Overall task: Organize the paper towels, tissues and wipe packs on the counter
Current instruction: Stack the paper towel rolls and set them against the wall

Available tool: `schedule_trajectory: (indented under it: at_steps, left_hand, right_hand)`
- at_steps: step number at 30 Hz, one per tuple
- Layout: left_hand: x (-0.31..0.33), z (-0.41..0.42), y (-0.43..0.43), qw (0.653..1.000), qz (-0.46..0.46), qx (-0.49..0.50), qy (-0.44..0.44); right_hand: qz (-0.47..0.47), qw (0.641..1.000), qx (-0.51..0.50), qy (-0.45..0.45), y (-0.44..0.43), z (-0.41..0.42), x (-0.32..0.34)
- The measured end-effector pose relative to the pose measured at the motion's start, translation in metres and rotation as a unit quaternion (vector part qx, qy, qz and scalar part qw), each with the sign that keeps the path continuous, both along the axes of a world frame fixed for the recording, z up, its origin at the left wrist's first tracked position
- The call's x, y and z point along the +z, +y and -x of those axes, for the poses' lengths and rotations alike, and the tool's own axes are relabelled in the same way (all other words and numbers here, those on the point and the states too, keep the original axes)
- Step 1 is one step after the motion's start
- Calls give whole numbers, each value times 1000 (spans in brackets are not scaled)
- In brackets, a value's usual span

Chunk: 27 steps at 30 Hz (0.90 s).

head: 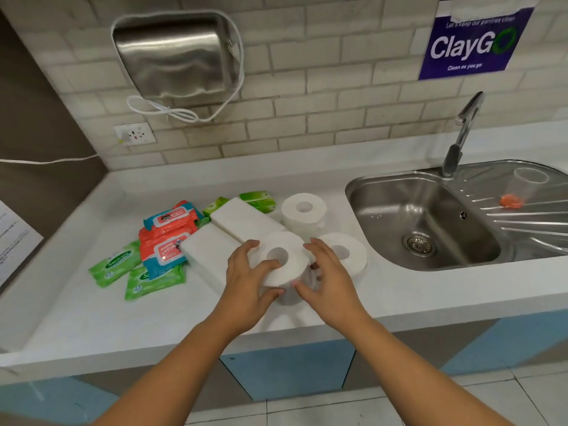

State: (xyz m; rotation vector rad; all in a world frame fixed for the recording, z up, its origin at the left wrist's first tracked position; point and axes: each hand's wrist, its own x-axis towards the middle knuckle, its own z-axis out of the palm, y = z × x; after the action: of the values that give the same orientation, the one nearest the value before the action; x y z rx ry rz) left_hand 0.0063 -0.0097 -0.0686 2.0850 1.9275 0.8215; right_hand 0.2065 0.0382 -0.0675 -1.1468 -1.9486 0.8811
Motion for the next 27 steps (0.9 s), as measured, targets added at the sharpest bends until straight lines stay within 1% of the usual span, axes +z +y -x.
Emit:
schedule_trajectory:
  at_steps: [3,5,8,12,14,16,18,21,27]
  left_hand:
    - [25,-1,3,993,13,19,-115]
    - [45,-6,9,985,10,27,-171]
    - [70,-16,24,978,1,21,-208]
    - [93,-35,41,966,-15,-18,-259]
    - [97,-45,51,948,-4,-20,-318]
    - [98,-51,61,925,30,-13,-377]
    - [97,-56,71,920,56,-20,-388]
    - [87,-69,81,932,76,-57,-350]
    - [55,-82,88,913,109,-66,-387]
  right_hand:
    - [35,997,-35,62,2,2,23]
    - [67,994,-15,88,8,1,39]
    - [98,985,24,141,23,-3,53]
    - [104,973,53,198,41,-16,66]
    - [110,965,40,234,50,-27,73]
    - [125,954,23,270,59,-39,74]
    - [154,945,11,290,66,-52,70]
    - [192,933,-13,304,70,-69,59]
    - [210,954,0,215,74,-90,36]
